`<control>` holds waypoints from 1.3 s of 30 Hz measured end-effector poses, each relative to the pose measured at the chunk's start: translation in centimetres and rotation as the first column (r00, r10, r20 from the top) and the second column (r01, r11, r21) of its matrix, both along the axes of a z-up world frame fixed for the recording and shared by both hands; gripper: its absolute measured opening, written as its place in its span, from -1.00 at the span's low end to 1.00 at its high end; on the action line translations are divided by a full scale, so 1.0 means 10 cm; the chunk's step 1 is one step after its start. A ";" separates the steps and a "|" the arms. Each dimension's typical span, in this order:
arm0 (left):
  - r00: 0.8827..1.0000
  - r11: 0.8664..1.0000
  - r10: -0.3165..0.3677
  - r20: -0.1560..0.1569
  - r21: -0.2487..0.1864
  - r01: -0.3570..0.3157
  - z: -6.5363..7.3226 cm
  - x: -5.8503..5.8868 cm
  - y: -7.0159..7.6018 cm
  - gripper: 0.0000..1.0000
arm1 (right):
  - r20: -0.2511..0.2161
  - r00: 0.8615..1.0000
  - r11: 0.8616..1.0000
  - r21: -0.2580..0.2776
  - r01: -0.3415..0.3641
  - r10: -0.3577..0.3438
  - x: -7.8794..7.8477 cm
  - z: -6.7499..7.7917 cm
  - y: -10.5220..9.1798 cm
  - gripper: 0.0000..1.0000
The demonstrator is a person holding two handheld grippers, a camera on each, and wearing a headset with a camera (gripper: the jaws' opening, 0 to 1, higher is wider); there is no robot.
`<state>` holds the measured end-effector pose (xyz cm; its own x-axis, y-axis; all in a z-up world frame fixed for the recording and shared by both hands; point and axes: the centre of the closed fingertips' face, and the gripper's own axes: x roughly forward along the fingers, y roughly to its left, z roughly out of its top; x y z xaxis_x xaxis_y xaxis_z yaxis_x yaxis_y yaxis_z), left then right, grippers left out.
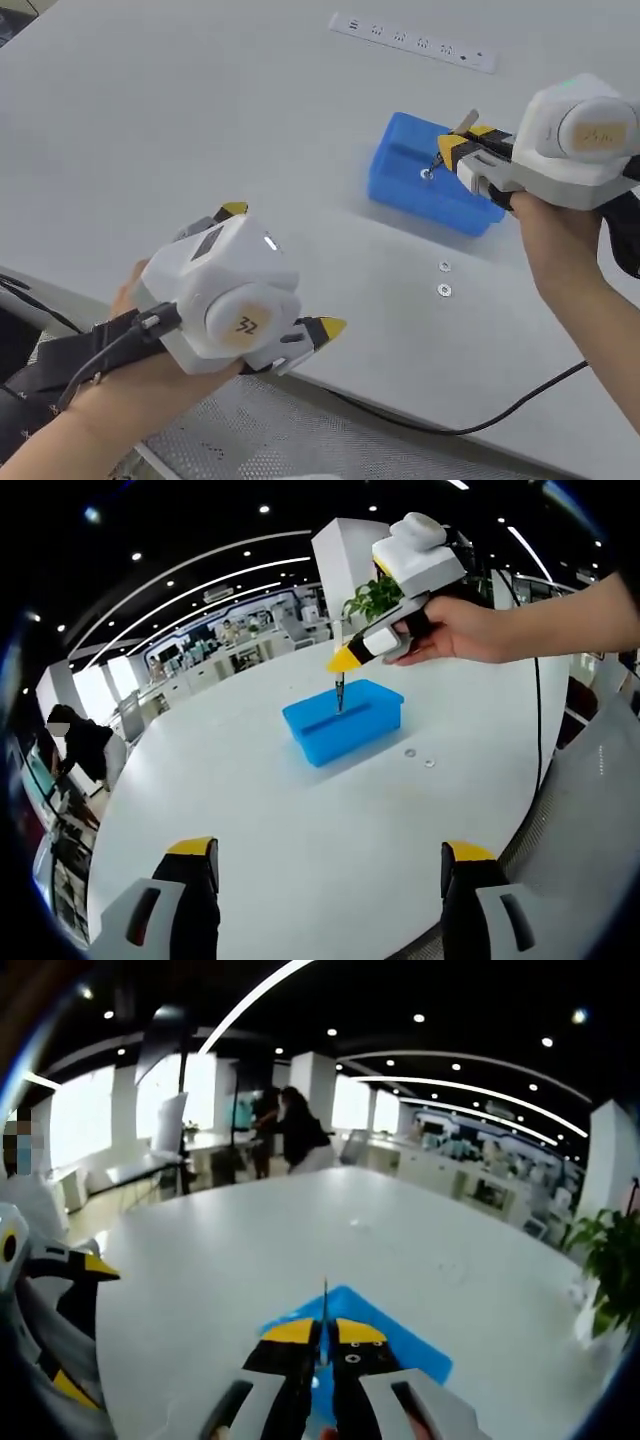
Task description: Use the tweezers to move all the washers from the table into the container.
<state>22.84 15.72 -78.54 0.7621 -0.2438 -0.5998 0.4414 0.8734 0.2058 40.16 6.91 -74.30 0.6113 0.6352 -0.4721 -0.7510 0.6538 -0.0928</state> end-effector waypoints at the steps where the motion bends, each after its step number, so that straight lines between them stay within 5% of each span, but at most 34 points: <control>1: 1.000 1.000 0.000 0.000 0.000 0.000 0.00 0.00 0.00 0.88 | -0.001 1.000 1.000 -0.005 0.002 -0.002 0.01 -0.02 0.00 -0.95; 16: 1.000 1.000 0.001 -0.009 0.007 -0.001 -0.02 -0.01 0.01 0.86 | -0.080 0.997 0.998 -0.066 0.018 -0.023 0.02 -0.48 -0.08 -0.95; 39: 1.000 1.000 -0.005 -0.021 0.019 0.006 -0.04 -0.02 0.00 0.85 | -0.091 0.994 0.998 -0.021 0.056 -0.058 0.00 -0.53 -0.15 -0.94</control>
<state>22.67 15.71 -78.94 0.7481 -0.2360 -0.6202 0.4505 0.8668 0.2135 40.12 5.42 -79.58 0.5997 0.5913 -0.5392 -0.7185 0.6945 -0.0377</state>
